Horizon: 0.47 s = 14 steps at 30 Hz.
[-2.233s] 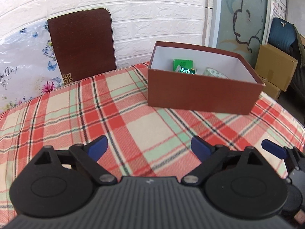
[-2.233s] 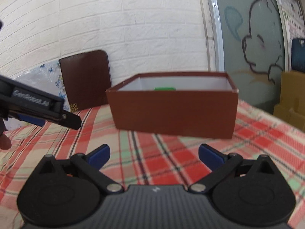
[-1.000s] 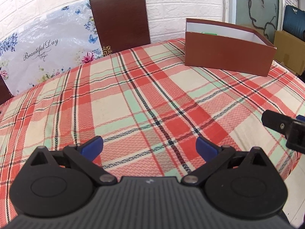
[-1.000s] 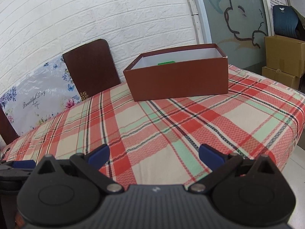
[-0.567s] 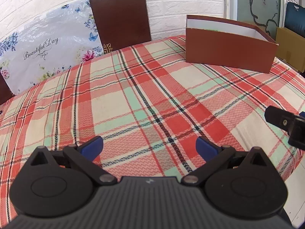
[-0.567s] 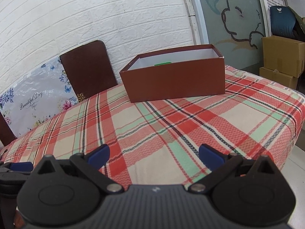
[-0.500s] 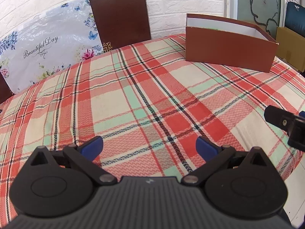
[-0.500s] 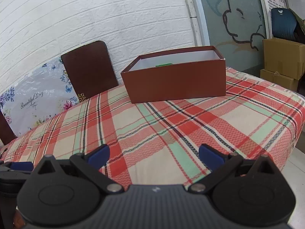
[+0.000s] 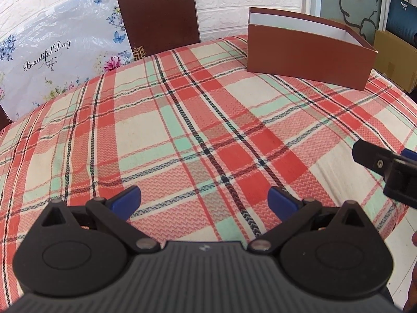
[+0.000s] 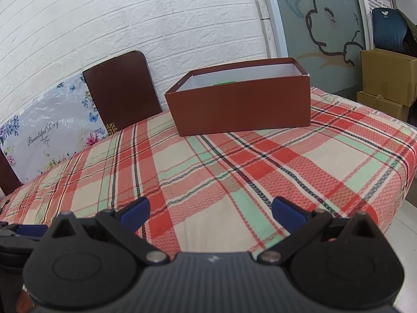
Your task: Organize objects
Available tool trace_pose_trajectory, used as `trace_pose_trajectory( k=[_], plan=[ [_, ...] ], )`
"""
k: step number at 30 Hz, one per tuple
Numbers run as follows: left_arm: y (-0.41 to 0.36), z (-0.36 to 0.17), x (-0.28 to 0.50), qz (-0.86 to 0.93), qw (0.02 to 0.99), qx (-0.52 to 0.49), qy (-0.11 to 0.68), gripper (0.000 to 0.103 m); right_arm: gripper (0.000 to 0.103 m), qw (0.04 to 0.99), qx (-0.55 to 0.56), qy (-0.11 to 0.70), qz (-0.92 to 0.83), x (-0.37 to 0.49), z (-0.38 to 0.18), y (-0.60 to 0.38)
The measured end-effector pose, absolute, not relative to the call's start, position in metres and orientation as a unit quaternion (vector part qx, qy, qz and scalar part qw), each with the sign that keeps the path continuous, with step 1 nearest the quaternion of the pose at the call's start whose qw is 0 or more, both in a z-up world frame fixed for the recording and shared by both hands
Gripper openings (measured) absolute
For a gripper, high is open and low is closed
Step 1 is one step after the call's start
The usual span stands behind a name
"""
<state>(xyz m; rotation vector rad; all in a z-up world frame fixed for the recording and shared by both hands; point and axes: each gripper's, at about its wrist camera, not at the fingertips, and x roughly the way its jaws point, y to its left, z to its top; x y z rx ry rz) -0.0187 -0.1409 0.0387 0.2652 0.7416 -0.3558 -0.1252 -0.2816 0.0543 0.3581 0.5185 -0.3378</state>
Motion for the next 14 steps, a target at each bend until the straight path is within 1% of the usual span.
trace_pose_trajectory(
  k=[14],
  plan=[
    [-0.139, 0.0371, -0.0166, -0.197, 0.904, 0.108, 0.363, 0.103, 0.103, 0.936, 0.171, 0.262, -0.163, -0.1214, 0.0496, -0.2796]
  ],
)
